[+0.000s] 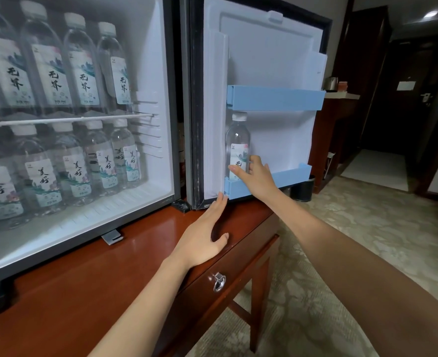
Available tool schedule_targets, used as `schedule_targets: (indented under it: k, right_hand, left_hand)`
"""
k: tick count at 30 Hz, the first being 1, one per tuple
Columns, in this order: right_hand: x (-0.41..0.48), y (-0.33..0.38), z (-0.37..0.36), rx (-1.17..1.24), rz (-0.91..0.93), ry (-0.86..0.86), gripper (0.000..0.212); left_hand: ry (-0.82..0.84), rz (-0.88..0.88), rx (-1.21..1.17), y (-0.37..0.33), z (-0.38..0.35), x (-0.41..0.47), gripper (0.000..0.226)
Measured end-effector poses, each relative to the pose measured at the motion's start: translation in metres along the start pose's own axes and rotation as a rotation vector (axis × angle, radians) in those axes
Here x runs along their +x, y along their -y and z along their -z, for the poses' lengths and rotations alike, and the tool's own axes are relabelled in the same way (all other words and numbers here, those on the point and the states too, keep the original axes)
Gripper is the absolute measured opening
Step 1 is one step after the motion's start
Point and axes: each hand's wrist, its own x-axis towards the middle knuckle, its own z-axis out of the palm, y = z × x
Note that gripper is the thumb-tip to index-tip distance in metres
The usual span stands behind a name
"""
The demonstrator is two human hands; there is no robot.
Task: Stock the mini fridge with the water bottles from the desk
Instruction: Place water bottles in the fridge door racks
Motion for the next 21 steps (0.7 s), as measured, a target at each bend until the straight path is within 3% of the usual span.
schedule_targets:
  k: [6,13,17,21]
  right_hand:
    - [-0.008,-0.001,-0.007,-0.194,0.037,0.017,0.064]
    - [-0.044,-0.003,-0.033,-0.346,-0.065,-0.149,0.073]
    - [-0.07,0.002,-0.046,-0.317,-0.097,-0.169,0.071]
    - [-0.102,0.023,-0.076,-0.241,-0.081,-0.223,0.07]
  left_hand:
    - [-0.066,0.052,-0.049,0.001,0.001,-0.003,0.081]
    - [-0.224,0.255,-0.398,-0.006,0.01,-0.026,0.073]
    - [-0.278,0.378,-0.599,-0.009,0.028,-0.053,0.073]
    - [-0.388,0.481,-0.628,-0.002,0.053,-0.09,0.071]
